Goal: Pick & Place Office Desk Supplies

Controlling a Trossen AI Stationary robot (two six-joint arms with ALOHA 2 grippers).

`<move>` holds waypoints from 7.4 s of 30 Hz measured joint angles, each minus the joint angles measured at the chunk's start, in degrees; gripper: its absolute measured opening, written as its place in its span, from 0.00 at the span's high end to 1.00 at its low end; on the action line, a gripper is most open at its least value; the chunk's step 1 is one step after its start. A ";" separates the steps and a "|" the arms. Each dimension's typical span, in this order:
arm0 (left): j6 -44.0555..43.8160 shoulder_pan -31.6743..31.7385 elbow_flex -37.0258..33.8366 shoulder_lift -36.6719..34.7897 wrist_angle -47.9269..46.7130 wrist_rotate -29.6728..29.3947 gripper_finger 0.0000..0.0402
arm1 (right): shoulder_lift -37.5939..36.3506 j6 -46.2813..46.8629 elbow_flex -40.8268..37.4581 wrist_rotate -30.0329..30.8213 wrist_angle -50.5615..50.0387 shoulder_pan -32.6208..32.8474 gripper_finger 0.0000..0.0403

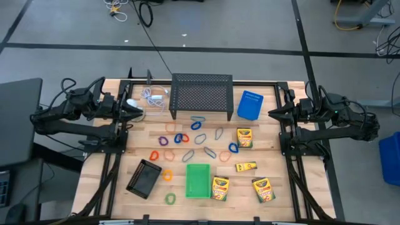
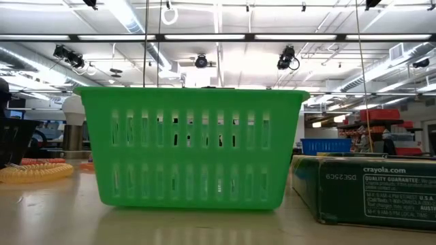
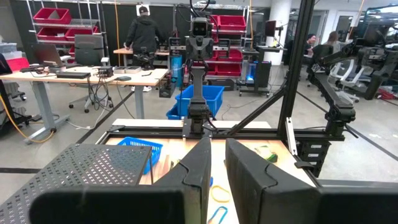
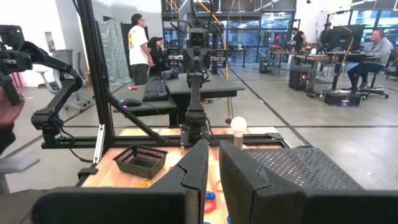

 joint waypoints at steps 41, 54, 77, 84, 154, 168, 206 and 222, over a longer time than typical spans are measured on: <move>-3.52 -0.02 0.02 0.02 1.21 0.04 0.86 | -0.02 1.98 -0.01 0.35 3.06 0.00 0.88; -7.76 -0.02 0.02 0.79 0.28 -2.70 0.86 | 0.86 3.83 -1.06 7.16 -3.87 -0.02 0.87; -7.05 -0.01 0.00 19.44 -10.46 -13.11 0.29 | 26.20 7.07 -2.35 16.74 -6.75 -0.17 0.35; -8.15 -0.02 0.00 21.85 -10.65 -10.38 0.29 | 30.23 12.66 -2.35 15.16 -8.55 -0.17 0.40; -14.82 -13.23 -14.08 32.76 7.82 -14.32 0.29 | 53.27 51.38 -2.24 17.71 -13.18 9.68 0.34; -10.32 -16.90 -14.08 32.13 10.27 -11.07 0.29 | 53.24 65.29 -2.27 13.02 -19.70 6.77 0.34; -10.77 -19.17 -14.01 31.43 12.96 -7.61 0.30 | 53.27 69.80 -2.31 9.98 -21.93 -1.95 0.23; -10.34 -19.19 -14.03 31.43 13.26 -7.63 0.30 | 53.27 65.98 -2.31 9.07 -20.52 -1.95 0.23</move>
